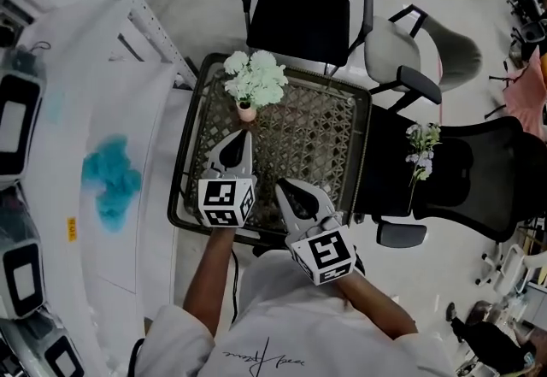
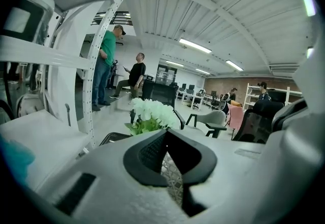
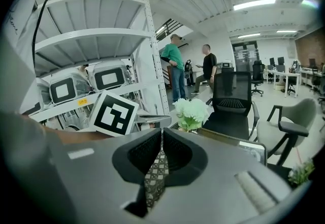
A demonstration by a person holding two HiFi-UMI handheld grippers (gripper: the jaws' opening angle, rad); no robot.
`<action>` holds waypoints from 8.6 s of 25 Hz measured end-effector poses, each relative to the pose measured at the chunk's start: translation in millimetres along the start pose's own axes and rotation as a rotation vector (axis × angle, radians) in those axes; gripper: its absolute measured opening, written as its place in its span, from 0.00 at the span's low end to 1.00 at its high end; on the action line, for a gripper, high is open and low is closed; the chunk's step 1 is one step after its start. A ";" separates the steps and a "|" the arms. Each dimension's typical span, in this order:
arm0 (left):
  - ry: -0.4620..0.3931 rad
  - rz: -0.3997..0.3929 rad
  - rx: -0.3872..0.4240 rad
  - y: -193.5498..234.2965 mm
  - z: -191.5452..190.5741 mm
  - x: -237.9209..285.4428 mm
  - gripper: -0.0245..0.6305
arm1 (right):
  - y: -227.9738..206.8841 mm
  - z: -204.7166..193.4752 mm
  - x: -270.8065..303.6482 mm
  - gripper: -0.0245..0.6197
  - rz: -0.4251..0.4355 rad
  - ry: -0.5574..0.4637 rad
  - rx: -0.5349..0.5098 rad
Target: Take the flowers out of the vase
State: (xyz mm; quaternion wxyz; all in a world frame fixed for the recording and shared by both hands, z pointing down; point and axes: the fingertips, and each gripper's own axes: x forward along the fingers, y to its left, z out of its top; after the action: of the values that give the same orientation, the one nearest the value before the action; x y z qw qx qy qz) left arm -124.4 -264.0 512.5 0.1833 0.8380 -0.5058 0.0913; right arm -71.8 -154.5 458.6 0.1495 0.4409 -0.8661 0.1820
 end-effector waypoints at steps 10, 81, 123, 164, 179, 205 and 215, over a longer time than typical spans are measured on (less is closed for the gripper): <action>0.026 0.010 0.007 21.1 -11.4 26.5 0.08 | -0.5 -9.2 15.3 0.06 -0.003 0.036 0.018; 0.154 -0.064 0.052 69.2 -66.8 136.3 0.39 | -18.7 -54.1 34.9 0.07 -0.057 0.178 0.106; 0.047 0.051 0.068 85.3 -42.8 130.3 0.14 | -23.6 -58.8 23.6 0.07 -0.063 0.170 0.106; -0.022 0.067 0.085 81.8 -5.8 98.7 0.12 | -7.8 -48.5 7.5 0.07 -0.037 0.101 0.115; -0.032 0.071 0.109 71.6 9.9 85.5 0.12 | -3.2 -42.9 -5.6 0.07 -0.023 0.068 0.139; -0.093 0.090 0.119 62.2 38.3 61.0 0.11 | 7.5 -34.7 -20.1 0.07 0.001 0.017 0.129; -0.116 0.110 0.101 64.7 47.9 55.9 0.11 | 13.6 -30.2 -24.6 0.07 0.007 0.007 0.113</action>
State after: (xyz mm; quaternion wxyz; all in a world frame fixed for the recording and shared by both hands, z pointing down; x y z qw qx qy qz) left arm -156.6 -355.8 501.4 0.1059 0.8209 -0.5557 0.0781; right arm -66.0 -116.2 472.6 0.1266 0.4450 -0.8555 0.2326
